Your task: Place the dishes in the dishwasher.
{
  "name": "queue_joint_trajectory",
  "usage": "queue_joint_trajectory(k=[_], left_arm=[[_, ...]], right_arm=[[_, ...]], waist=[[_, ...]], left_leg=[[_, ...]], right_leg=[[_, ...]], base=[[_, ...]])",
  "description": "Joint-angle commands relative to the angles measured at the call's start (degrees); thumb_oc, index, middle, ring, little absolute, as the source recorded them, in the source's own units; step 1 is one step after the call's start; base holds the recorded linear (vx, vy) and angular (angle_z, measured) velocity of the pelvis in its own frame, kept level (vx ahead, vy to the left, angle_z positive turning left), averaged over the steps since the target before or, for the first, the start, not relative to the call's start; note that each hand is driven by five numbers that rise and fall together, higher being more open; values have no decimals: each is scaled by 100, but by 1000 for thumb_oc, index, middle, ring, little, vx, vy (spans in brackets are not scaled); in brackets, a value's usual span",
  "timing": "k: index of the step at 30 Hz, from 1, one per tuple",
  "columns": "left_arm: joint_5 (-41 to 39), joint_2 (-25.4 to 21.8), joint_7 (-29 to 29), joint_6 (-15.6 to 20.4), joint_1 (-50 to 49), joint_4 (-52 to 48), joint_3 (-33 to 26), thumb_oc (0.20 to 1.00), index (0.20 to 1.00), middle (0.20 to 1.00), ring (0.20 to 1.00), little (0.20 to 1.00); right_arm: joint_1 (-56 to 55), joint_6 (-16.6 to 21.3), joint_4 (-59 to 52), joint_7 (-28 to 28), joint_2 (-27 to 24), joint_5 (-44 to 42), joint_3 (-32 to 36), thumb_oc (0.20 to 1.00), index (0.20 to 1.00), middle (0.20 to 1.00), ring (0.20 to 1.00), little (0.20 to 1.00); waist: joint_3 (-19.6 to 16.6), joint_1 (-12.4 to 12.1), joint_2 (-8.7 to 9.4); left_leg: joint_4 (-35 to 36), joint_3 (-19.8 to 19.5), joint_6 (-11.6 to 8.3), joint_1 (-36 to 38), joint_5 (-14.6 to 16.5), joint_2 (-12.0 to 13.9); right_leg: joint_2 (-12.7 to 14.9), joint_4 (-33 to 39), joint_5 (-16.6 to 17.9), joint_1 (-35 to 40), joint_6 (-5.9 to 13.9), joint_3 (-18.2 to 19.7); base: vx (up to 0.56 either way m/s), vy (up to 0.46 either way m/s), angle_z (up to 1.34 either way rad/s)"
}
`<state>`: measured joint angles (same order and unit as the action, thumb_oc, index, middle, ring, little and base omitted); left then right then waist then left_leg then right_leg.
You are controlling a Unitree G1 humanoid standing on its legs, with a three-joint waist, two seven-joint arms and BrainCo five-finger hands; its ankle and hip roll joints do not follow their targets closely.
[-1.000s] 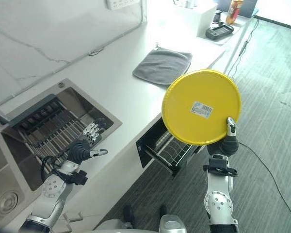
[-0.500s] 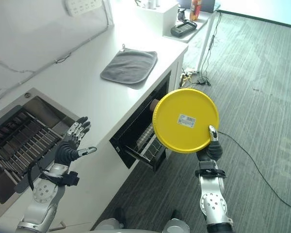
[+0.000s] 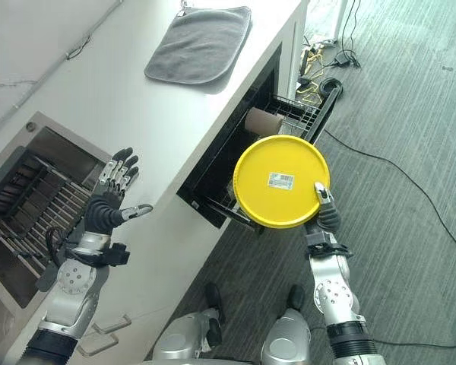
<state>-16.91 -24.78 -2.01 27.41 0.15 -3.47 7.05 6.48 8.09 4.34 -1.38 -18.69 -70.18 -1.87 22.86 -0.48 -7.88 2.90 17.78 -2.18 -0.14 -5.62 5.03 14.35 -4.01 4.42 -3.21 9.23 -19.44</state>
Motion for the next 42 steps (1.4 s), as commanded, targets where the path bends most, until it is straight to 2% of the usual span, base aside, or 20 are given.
queue_joint_trajectory(k=[1, 7, 14, 17, 23, 30, 34, 42], left_arm=[[24, -394, -158, 430, 55, -545, -20, 1000, 1000, 1000, 1000, 1000], [14, -472, -269, 487, 210, -553, 54, 1000, 1000, 1000, 1000, 1000], [83, -532, -470, 491, 509, -585, 216, 1000, 1000, 1000, 1000, 1000], [136, -571, -528, 475, 683, -578, 313, 1000, 1000, 1000, 1000, 1000], [172, -641, -652, 495, 878, -535, 442, 1000, 1000, 1000, 1000, 1000], [89, -672, -582, 509, 992, -491, 513, 1000, 1000, 1000, 1000, 1000], [61, -686, -568, 500, 1094, -470, 585, 1000, 1000, 1000, 1000, 1000], [30, -728, -588, 494, 1292, -458, 733, 1000, 1000, 1000, 1000, 1000]], right_arm=[[613, 152, -316, -83, 39, 41, 90, 200, 200, 200, 200, 200], [1096, 199, -496, 232, -98, 272, 52, 200, 200, 200, 200, 200], [1631, 231, -755, 1085, -250, 808, 26, 200, 200, 200, 200, 200], [2013, 60, -634, 1529, -370, 974, 76, 200, 200, 200, 200, 200], [2648, -338, -164, 1885, -692, 1266, 134, 200, 200, 200, 200, 200], [3235, -608, 191, 2095, -915, 1730, 113, 200, 200, 200, 200, 200], [3678, -943, 600, 2385, -1073, 2172, 90, 200, 200, 200, 200, 200], [4471, -1175, 1471, 2410, -1324, 3292, -126, 200, 200, 200, 200, 200]], waist=[[49, -74, 243], [304, -118, 267], [584, -118, 341], [669, -160, 355], [693, -278, 318], [693, -392, 284], [693, -466, 272], [693, -627, 219]], left_leg=[[-588, -570, 242, -198, 844, -241], [-733, -637, 270, -441, 854, -260], [-982, -639, 299, -782, 867, -243], [-1039, -664, 309, -867, 863, -247], [-1099, -721, 312, -989, 837, -273], [-1154, -807, 309, -1118, 819, -294], [-1182, -853, 310, -1185, 808, -308], [-1244, -939, 304, -1457, 763, -332]], right_leg=[[66, -780, -875, -165, -148, 60], [66, -942, -880, -421, -176, 138], [21, -1153, -866, -779, -208, 258], [1, -1190, -851, -852, -214, 270], [5, -1238, -844, -930, -230, 236], [12, -1322, -872, -1023, -261, 205], [6, -1352, -873, -1071, -268, 195], [17, -1431, -867, -1285, -279, 160]], base=[[0, 0, 0], [-10, 8, 1], [-45, 24, 4], [-32, -7, 6], [-3, -1, 1], [-5, 6, 2], [-6, 21, 8], [-7, 15, 3]])
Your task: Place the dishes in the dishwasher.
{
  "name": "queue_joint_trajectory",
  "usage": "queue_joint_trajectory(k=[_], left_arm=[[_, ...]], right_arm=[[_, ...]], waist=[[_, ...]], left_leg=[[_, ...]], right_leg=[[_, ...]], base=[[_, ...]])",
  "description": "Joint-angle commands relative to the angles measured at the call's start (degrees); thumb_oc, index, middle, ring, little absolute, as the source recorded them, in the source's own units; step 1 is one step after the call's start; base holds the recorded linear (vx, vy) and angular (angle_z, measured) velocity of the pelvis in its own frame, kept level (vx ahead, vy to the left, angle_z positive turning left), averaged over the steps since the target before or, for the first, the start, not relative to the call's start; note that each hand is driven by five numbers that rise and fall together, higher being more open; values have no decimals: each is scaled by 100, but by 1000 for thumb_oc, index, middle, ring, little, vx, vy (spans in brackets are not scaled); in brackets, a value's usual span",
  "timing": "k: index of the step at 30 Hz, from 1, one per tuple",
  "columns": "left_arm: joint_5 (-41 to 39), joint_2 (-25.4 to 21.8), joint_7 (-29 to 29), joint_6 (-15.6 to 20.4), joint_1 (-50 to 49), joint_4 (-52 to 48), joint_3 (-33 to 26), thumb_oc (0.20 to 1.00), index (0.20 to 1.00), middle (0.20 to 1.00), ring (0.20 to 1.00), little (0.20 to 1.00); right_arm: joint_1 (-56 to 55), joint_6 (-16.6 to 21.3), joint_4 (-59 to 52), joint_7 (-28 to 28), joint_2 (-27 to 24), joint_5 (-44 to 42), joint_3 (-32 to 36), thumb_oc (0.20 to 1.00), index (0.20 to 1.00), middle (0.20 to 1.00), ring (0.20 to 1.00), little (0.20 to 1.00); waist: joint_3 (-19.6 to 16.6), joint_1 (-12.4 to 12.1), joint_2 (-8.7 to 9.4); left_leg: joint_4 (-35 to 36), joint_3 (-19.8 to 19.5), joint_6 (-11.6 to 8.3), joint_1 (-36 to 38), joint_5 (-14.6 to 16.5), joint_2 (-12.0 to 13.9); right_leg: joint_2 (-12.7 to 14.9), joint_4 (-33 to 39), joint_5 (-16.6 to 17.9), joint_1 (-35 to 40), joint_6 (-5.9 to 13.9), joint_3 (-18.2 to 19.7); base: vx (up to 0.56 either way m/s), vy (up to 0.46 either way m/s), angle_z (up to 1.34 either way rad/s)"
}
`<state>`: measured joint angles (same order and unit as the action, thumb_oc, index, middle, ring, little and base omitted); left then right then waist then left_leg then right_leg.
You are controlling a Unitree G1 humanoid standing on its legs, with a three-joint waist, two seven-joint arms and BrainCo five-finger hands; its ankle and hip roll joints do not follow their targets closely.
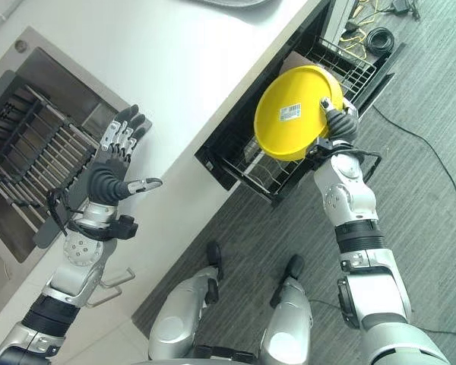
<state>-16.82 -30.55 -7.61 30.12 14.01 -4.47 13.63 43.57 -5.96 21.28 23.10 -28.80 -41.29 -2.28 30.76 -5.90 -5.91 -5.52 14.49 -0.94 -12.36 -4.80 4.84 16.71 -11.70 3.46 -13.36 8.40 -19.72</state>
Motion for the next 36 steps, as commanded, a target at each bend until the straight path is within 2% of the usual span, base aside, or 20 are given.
queue_joint_trajectory(k=[1, 6, 11, 14, 16, 22, 26, 30, 32, 34, 36], left_arm=[[-15, -167, -25, 223, -72, -353, 87, 1000, 1000, 1000, 1000, 1000], [-23, -158, -14, 202, 6, -345, 127, 1000, 1000, 1000, 1000, 1000], [-46, -135, -30, 252, 87, -382, 165, 1000, 1000, 1000, 1000, 1000], [90, -175, -29, 229, 166, -436, 192, 1000, 1000, 1000, 1000, 1000], [154, -214, -29, 231, 231, -438, 247, 1000, 1000, 1000, 1000, 1000], [200, -291, -27, 209, 339, -427, 337, 1000, 1000, 1000, 1000, 1000], [338, -305, -95, 68, 388, -403, 438, 1000, 1000, 1000, 1000, 1000], [432, -291, -267, 171, 454, -214, 553, 1000, 1000, 1000, 1000, 1000], [451, -320, -270, 233, 451, -168, 585, 1000, 1000, 1000, 1000, 1000], [452, -341, -264, 287, 448, -146, 605, 1000, 1000, 1000, 1000, 1000], [434, -411, -262, 396, 439, -124, 644, 1000, 1000, 1000, 1000, 1000]], right_arm=[[882, 192, -83, -65, -365, 560, -131, 200, 200, 200, 200, 200], [1224, 66, 314, -101, -479, 1321, -310, 200, 200, 200, 200, 200], [1425, 131, 767, -393, -545, 1849, -571, 200, 200, 200, 200, 200], [1475, 277, 1015, -485, -611, 1984, -642, 200, 200, 200, 200, 200], [1647, 392, 1196, -604, -662, 2479, -775, 200, 200, 200, 200, 200], [2149, 480, 1579, -826, -826, 3340, -1369, 200, 200, 200, 200, 200], [2355, 690, 1978, -796, -827, 3343, -1646, 200, 200, 200, 200, 200], [2632, 1013, 2206, -774, -772, 4353, -2042, 200, 200, 200, 200, 200], [2844, 1100, 2276, -580, -876, 5201, -2311, 200, 200, 200, 200, 200], [3012, 1099, 2368, -516, -942, 5466, -2494, 200, 200, 200, 200, 200], [3314, 1219, 2639, -416, -1068, 6172, -2941, 200, 200, 200, 200, 200]], waist=[[-97, -114, 13], [-97, -202, 4], [-97, -299, 2], [-97, -370, 65], [-97, -416, 125], [-97, -534, 164], [-97, -613, 164], [-97, -661, 135], [-97, -695, 127], [-97, -722, 130], [-97, -782, 160]], left_leg=[[-429, -636, 177, -287, 684, -318], [-501, -681, 176, -465, 678, -330], [-574, -752, 173, -642, 661, -344], [-650, -795, 187, -805, 659, -332], [-719, -860, 148, -843, 775, -321], [-792, -936, 121, -1093, 761, -338], [-875, -1007, 116, -1273, 759, -354], [-911, -1040, 109, -1404, 739, -355], [-942, -1094, 104, -1471, 730, -370], [-955, -1117, 99, -1494, 730, -379], [-998, -1165, 91, -1560, 745, -387]], right_leg=[[-212, -683, -775, -309, -194, 186], [-202, -759, -790, -448, -200, 169], [-208, -844, -812, -584, -215, 148], [-212, -891, -797, -692, -201, 91], [-231, -955, -898, -703, -146, 128], [-238, -960, -867, -847, -130, 60], [-224, -974, -836, -959, -120, 19], [-218, -974, -810, -1068, -119, 1], [-217, -982, -804, -1107, -114, -2], [-217, -975, -796, -1109, -117, -16], [-221, -936, -776, -1114, -106, -53]], base=[[0, 0, 0], [-5, 8, 3], [3, 42, 5], [-6, -33, 9], [62, -75, 18], [4, -43, 7], [-9, -32, 5], [0, 0, 0], [0, 0, 0], [0, 0, 0], [-3, -22, 0]])
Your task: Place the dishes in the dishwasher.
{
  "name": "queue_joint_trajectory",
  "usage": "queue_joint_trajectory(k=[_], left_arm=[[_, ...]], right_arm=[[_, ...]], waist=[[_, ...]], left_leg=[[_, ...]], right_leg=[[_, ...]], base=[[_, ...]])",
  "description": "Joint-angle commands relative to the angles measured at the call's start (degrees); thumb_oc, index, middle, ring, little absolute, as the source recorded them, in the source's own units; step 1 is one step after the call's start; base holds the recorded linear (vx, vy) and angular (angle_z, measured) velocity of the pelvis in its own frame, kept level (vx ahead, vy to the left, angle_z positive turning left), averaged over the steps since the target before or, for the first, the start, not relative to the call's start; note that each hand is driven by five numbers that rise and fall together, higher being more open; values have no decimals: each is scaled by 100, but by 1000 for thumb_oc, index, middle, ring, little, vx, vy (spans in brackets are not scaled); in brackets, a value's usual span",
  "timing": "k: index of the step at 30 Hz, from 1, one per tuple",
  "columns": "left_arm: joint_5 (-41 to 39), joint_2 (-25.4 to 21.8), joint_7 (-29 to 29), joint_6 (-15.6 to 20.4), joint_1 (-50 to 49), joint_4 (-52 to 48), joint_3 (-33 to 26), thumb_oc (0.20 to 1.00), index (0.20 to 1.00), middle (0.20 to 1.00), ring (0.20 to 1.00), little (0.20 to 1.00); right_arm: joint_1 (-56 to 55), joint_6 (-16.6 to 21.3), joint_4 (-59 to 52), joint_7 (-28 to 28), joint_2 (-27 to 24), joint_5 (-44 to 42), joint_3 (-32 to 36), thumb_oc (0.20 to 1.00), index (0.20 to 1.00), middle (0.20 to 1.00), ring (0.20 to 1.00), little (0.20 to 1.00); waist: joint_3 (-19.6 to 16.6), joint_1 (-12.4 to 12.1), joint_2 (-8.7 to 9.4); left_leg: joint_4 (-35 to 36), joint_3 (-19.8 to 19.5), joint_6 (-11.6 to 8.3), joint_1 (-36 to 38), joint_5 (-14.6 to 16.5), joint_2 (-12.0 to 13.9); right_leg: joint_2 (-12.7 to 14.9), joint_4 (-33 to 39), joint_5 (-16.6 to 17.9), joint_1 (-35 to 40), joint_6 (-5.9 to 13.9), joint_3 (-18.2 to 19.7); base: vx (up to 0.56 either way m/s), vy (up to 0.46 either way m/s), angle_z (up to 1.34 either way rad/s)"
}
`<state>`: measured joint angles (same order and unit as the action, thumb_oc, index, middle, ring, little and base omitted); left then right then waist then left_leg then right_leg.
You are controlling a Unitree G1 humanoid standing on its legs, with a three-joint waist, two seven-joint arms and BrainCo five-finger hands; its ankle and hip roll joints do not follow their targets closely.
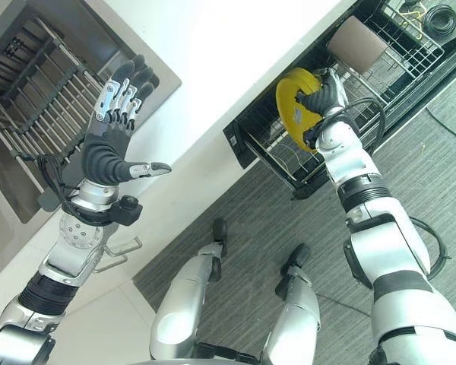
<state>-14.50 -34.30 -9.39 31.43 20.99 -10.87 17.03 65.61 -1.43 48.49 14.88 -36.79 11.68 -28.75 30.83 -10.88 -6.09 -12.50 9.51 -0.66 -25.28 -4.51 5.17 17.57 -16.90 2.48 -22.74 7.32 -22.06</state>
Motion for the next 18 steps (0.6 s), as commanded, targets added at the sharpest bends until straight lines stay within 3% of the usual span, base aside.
queue_joint_trajectory(k=[1, 7, 10, 18], left_arm=[[218, -84, -66, 317, -293, 522, 316, 1000, 1000, 1000, 1000, 1000], [369, -317, -158, 463, -382, 630, 445, 1000, 1000, 1000, 1000, 1000], [397, -484, -196, 673, -327, 838, 569, 1000, 1000, 1000, 1000, 1000], [548, -559, -311, 922, -143, 1080, 707, 1000, 1000, 1000, 1000, 1000]], right_arm=[[1240, 825, -4, 501, -385, 1406, -592, 200, 200, 200, 200, 200], [1574, 890, 248, 1343, -762, 2935, -1795, 200, 200, 200, 200, 200], [1786, 549, 441, 1890, -715, 3472, -2319, 200, 200, 200, 200, 200], [1707, 269, 954, 3055, -385, 3761, -2447, 200, 200, 200, 200, 200]], waist=[[-103, -320, 213], [-103, -393, 353], [-103, -463, 437], [-103, -579, 505]], left_leg=[[-322, -706, 62, -303, 718, -433], [-386, -789, 86, -484, 713, -419], [-420, -818, 95, -650, 729, -411], [-407, -967, 95, -1014, 713, -477]], right_leg=[[-317, -379, -649, -171, 9, 162], [-355, -215, -492, -211, 82, 97], [-354, -112, -377, -282, 137, 21], [-414, 80, -267, -486, 177, -44]], base=[[3, -48, 3], [5, -59, 5], [-16, -56, 2], [-9, -23, 3]])
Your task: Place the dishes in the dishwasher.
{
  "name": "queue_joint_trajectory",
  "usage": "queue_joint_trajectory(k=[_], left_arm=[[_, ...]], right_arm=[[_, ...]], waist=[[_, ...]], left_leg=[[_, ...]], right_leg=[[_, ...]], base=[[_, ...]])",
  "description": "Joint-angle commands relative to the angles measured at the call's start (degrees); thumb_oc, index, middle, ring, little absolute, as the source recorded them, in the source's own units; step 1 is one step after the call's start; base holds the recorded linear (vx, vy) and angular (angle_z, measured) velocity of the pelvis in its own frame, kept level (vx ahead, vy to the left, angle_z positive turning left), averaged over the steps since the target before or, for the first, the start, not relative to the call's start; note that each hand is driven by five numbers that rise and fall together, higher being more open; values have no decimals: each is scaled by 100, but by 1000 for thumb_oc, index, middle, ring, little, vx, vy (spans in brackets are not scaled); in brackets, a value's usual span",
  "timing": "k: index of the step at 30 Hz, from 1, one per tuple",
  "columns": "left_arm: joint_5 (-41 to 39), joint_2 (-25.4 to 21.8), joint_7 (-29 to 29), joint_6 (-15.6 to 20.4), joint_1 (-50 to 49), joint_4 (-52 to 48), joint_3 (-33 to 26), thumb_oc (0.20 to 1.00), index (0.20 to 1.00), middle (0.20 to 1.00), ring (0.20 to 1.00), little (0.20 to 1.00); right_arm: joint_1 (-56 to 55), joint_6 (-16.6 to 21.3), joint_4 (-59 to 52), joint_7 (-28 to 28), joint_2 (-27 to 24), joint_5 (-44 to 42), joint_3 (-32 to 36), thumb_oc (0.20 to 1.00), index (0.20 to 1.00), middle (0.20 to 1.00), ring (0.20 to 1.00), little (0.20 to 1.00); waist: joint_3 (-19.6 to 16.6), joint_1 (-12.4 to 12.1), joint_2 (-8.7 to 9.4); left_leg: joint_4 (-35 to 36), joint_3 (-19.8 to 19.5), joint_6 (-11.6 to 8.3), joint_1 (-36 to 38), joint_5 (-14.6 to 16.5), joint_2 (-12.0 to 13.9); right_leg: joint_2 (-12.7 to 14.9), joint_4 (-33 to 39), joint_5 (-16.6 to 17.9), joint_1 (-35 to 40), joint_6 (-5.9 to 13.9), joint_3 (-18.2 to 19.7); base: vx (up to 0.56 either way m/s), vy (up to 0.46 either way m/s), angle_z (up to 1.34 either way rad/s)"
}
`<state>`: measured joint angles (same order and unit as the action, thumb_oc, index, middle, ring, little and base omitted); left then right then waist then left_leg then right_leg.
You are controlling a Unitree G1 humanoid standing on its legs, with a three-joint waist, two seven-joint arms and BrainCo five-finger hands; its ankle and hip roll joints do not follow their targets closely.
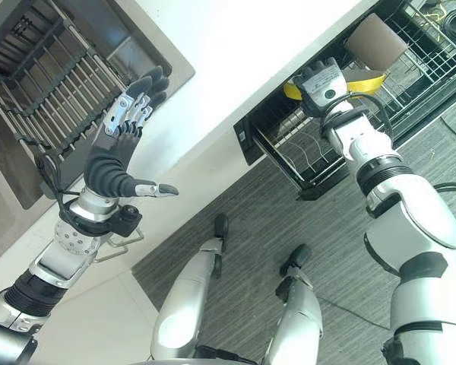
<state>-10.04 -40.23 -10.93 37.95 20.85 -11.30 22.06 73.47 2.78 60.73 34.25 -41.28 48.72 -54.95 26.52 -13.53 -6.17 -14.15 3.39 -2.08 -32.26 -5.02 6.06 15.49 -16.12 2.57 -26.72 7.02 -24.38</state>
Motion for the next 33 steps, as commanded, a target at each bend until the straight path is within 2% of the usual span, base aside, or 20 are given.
queue_joint_trajectory(k=[1, 9, 16, 18, 19, 27, 30, 32, 33], left_arm=[[116, 37, -168, 277, -123, 1134, 213, 1000, 1000, 1000, 1000, 1000], [489, 291, -643, 479, 118, 1443, 565, 1000, 1000, 1000, 1000, 1000], [807, 507, -1271, 499, 287, 1734, 875, 1000, 1000, 1000, 1000, 1000], [826, 519, -1305, 506, 297, 1754, 888, 1000, 1000, 1000, 1000, 1000], [910, 602, -1460, 567, 325, 1827, 957, 1000, 1000, 1000, 1000, 1000], [1107, 748, -1929, 719, 335, 2002, 1180, 1000, 1000, 1000, 1000, 1000], [1152, 776, -2043, 740, 327, 2020, 1210, 1000, 1000, 1000, 1000, 1000], [1180, 822, -2115, 755, 354, 2036, 1203, 1000, 1000, 1000, 1000, 1000], [1173, 817, -2142, 793, 343, 2055, 1209, 1000, 1000, 1000, 1000, 1000]], right_arm=[[916, -146, -258, 1157, 77, 63, 176, 200, 200, 200, 200, 200], [1077, -590, -73, 3078, 424, 676, 157, 200, 200, 200, 200, 200], [1383, -644, 81, 3968, 497, 586, 125, 200, 200, 200, 200, 200], [1400, -659, 85, 4044, 503, 596, 116, 200, 200, 200, 200, 200], [1478, -801, 95, 4326, 517, 632, 84, 200, 200, 200, 200, 200], [1736, -1125, 137, 4827, 412, 475, 77, 200, 200, 200, 200, 200], [1720, -1083, 173, 4820, 398, 386, 127, 200, 200, 200, 200, 200], [1738, -828, 170, 4289, 369, 311, 92, 200, 200, 200, 200, 200], [1726, -763, 169, 3836, 346, 4, 22, 200, 200, 200, 200, 200]], waist=[[327, -317, 513], [327, -311, 381], [327, -243, 241], [327, -240, 234], [327, -219, 183], [327, -152, 56], [327, -128, 28], [327, -100, 11], [327, -89, 16]], left_leg=[[-245, -361, 237, -325, 765, -570], [-309, -385, 244, -611, 792, -616], [-322, -364, 210, -872, 794, -638], [-321, -362, 208, -882, 792, -639], [-344, -356, 201, -967, 796, -648], [-301, -317, 168, -1215, 766, -652], [-261, -284, 161, -1236, 758, -651], [-243, -259, 148, -1289, 752, -644], [-247, -251, 146, -1310, 755, -631]], right_leg=[[-206, 7, -273, -92, 208, 185], [-121, 144, -131, -349, 251, 172], [-18, 248, -11, -661, 288, 200], [-14, 253, -4, -676, 289, 202], [23, 266, 22, -779, 294, 222], [111, 247, 50, -1095, 315, 272], [129, 254, 52, -1146, 323, 286], [146, 240, 49, -1221, 322, 302], [153, 207, 40, -1254, 316, 310]], base=[[0, 0, 0], [-3, 52, -1], [-7, 83, -6], [-6, 59, -9], [-3, 84, 0], [-11, 95, 1], [0, 70, 1], [5, 72, 2], [11, 50, 1]])
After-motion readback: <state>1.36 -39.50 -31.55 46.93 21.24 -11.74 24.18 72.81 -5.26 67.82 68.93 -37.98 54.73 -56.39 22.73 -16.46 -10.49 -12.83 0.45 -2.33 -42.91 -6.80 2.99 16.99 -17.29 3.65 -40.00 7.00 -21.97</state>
